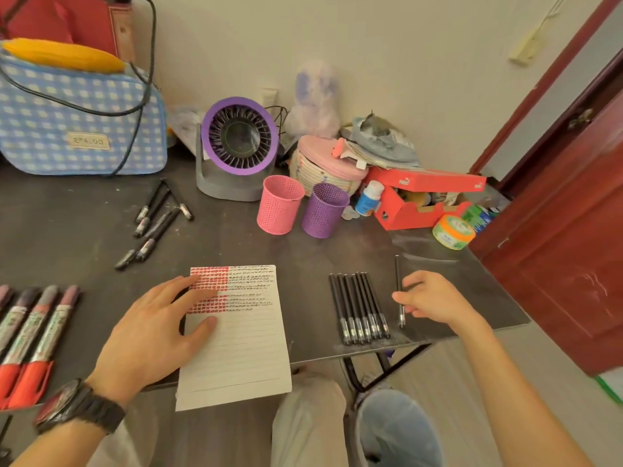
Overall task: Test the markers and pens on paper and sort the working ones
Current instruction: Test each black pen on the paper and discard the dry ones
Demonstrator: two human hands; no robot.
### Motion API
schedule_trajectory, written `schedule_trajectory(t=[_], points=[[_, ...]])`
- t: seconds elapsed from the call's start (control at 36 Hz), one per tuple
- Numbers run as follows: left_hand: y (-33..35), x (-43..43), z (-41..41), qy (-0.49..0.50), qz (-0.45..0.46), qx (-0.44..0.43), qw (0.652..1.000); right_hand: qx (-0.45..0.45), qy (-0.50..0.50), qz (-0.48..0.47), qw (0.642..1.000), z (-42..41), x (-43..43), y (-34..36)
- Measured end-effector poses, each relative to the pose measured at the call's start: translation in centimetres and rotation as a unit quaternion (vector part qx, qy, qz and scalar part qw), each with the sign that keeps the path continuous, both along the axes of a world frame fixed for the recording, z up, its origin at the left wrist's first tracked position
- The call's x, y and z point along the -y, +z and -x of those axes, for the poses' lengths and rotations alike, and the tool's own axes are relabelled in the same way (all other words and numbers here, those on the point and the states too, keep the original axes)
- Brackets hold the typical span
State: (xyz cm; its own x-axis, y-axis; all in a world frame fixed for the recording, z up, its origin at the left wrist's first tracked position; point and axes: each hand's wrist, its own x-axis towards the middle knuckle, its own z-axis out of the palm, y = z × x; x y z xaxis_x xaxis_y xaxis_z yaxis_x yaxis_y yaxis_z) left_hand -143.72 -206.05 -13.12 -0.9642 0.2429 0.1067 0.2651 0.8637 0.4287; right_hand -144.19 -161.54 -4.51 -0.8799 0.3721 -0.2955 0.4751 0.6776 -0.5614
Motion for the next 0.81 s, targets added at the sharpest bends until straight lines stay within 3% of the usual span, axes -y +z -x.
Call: schedule_trajectory(t=[0.81], points=[[0.0,0.3,0.1,-0.006,-0.013,0.017,1.000,-0.002,0.028,-0.073,0.997,-0.5,1.3,-2.7]])
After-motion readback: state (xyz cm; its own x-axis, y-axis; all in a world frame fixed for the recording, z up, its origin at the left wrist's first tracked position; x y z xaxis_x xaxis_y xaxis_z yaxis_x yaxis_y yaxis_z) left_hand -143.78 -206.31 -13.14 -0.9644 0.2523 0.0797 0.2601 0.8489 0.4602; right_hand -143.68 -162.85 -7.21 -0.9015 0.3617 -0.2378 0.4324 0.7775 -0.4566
